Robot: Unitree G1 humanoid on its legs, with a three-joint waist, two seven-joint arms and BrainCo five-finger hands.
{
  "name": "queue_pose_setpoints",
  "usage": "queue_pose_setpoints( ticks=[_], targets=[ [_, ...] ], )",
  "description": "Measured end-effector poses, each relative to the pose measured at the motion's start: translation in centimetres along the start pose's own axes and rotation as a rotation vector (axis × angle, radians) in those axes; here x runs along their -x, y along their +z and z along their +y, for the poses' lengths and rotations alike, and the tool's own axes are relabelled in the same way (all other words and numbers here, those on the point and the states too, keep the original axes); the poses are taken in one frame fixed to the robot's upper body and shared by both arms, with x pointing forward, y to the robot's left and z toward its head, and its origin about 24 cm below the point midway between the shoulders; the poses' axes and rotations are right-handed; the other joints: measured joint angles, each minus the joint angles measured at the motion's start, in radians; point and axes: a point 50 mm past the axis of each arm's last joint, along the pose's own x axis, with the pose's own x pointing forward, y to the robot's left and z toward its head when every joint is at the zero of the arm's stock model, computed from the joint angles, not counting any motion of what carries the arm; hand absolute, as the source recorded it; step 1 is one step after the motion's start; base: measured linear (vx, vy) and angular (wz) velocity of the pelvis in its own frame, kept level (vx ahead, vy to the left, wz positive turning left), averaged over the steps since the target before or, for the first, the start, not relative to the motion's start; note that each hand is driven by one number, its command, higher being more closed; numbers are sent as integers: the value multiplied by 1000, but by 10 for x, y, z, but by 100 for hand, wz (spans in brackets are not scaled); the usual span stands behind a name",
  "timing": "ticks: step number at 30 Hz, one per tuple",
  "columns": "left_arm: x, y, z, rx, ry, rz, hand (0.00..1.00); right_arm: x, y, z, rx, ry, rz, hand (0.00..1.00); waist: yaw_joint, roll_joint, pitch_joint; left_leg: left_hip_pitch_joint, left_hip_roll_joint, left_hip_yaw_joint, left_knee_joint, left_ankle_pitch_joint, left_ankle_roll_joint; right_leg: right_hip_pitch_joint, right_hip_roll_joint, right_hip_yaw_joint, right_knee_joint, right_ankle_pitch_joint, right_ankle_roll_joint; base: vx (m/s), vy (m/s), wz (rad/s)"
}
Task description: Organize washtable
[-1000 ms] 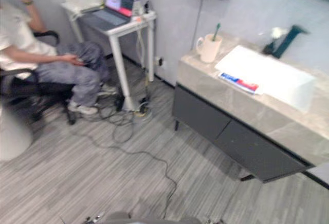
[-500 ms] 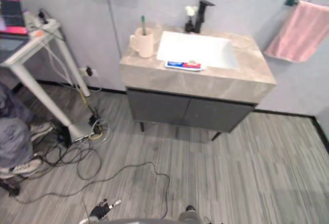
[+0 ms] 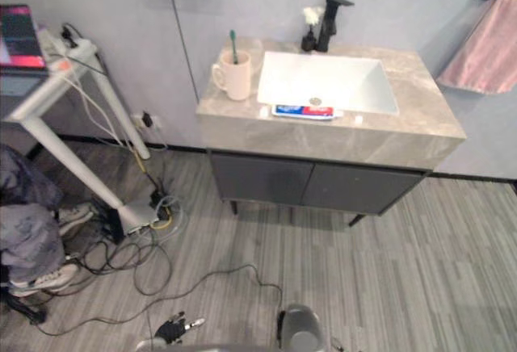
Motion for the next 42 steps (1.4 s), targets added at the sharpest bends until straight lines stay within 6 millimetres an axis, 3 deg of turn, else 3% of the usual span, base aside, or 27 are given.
queue_pose_setpoints(
  ticks=[1,2,3,4,5,8,10,12,15,18,19,21,22,23,24,28,31,36,39,42],
  targets=[
    [0,2,1,-3,3,-4,0,0,0,3,9,11,-2,0,2,-17,8,28,-1,6,-13,-17,-28,8,-2,16,-127,62,-5,253,-137,-12],
    [0,1,3,0,8,-5,0,0,-1,4,8,14,2,0,3,-31,8,42,-4,11,-21,-27,-43,12,-9,20,-174,80,3,408,-252,-15],
    [0,1,3,10,12,-3,0,0,-1,5,3,16,2,0,2,-33,7,67,9,19,-31,-42,-68,22,-6,-1,-172,184,-7,275,-198,-12],
    [0,0,0,13,4,1,0,0,0,5,-1,17,-6,0,2,-25,5,75,26,22,-32,-47,-75,20,5,-22,-155,191,-16,409,-285,-12],
    [0,-1,-4,35,-3,5,0,0,4,4,-6,13,-21,0,-1,6,9,78,51,30,-24,-50,-82,12,29,-46,-126,159,-47,348,-230,-7],
    [-1,-1,-9,90,-6,3,0,0,6,2,-5,8,-27,0,0,18,11,43,97,27,113,-10,-148,42,45,-79,-90,81,-71,350,-224,19],
    [-1,0,-8,97,-1,3,0,0,5,1,7,7,-25,0,3,16,12,7,120,-19,253,25,-208,114,45,-106,-100,39,-74,340,-200,50],
    [-1,5,-5,147,21,-28,0,-2,9,3,39,15,-35,0,29,6,18,-89,132,-92,539,80,-310,217,47,-114,-155,17,-78,340,-142,27],
    [1,3,1,212,61,-47,0,-3,12,5,103,30,-36,0,47,0,19,-185,143,-44,711,76,-305,339,46,-117,-244,31,-98,330,-64,6],
    [2,8,7,242,85,-78,0,-3,5,5,119,19,4,0,77,-25,17,-240,143,42,603,11,-236,394,23,-81,-275,34,-99,251,84,-30],
    [2,11,12,236,99,-90,0,-3,2,7,121,24,18,0,82,-45,21,-250,120,37,500,-1,-215,407,0,-64,-276,34,-93,197,197,-41],
    [2,12,15,232,114,-97,0,-3,-1,10,119,30,28,0,82,-64,20,-259,80,8,340,5,-213,419,-30,-47,-280,37,-75,160,225,-34],
    [2,11,14,237,114,-93,0,-2,-2,8,117,24,32,0,82,-57,17,-261,64,-20,208,60,-198,431,-39,-41,-293,38,-42,98,213,-30],
    [2,11,14,245,113,-93,0,-2,-1,5,120,19,28,0,83,-45,17,-273,61,-28,164,119,-142,447,-39,-30,-310,29,-5,152,331,-26],
    [2,11,19,240,127,-92,0,-1,-5,6,109,19,38,0,81,-65,5,-253,31,-17,153,121,-141,456,-65,-19,-333,40,25,136,279,-16],
    [4,11,31,210,144,-92,0,2,-17,11,94,32,70,0,85,-115,-11,-231,-34,13,97,131,-118,445,-127,-10,-341,48,43,104,212,-5],
    [4,6,28,210,136,-74,0,2,-17,9,80,28,69,0,83,-103,-17,-163,-53,29,10,155,-84,460,-134,6,-340,48,44,26,60,-22],
    [4,-2,19,172,106,-41,0,3,-16,-6,34,-24,68,0,79,-74,-43,-116,-65,36,-124,224,-82,437,-131,8,-341,34,65,-12,-17,-7],
    [4,-3,14,156,82,-35,0,3,-17,-11,38,-35,73,0,79,-60,-51,-116,-61,32,-124,226,-85,439,-126,7,-342,34,65,-13,-42,1],
    [3,-2,14,147,79,-39,0,3,-17,-11,38,-34,72,0,79,-64,-52,-116,-62,32,-125,226,-85,439,-127,8,-343,34,65,0,0,0]
  ],
)
